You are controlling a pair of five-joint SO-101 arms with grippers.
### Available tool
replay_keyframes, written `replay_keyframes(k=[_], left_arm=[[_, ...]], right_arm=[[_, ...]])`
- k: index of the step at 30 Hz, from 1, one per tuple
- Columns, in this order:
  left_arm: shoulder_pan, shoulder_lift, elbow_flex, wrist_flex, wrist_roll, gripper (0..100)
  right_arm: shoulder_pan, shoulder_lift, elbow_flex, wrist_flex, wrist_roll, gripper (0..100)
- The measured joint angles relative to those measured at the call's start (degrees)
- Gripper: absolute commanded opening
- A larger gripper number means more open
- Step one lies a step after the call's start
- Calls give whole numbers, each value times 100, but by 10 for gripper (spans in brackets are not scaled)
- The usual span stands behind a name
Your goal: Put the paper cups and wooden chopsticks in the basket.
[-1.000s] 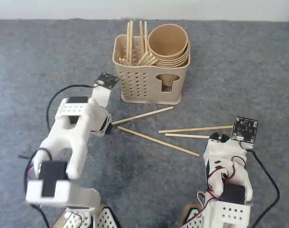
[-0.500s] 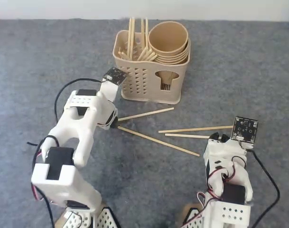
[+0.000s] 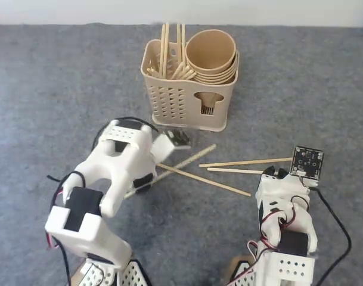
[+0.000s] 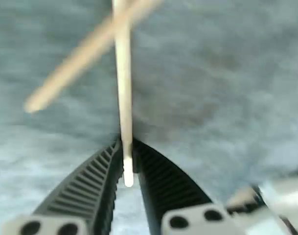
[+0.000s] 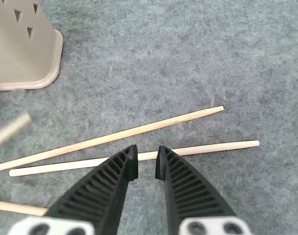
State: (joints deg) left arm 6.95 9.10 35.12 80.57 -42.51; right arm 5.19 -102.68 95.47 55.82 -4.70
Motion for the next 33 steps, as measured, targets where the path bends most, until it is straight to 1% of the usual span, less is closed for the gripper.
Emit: replay_keyframes(k=[4, 12, 15, 21, 26, 29, 33], left_arm=[[369, 53, 88, 343, -26, 14], [1011, 62, 211, 615, -26, 14], [1248, -211, 229, 897, -26, 14], [1398, -1749, 229, 1231, 26, 14], [1398, -3235, 237, 1248, 536, 14], [1398, -3965, 281, 1266, 695, 14], [1204, -4747, 281, 993, 958, 14]], right_arm=[[0, 0, 0, 0, 0, 72], [0, 0, 0, 0, 0, 72], [0, 0, 0, 0, 0, 72], [0, 0, 0, 0, 0, 72], [0, 0, 0, 0, 0, 72], [0, 0, 0, 0, 0, 72], [0, 0, 0, 0, 0, 72]])
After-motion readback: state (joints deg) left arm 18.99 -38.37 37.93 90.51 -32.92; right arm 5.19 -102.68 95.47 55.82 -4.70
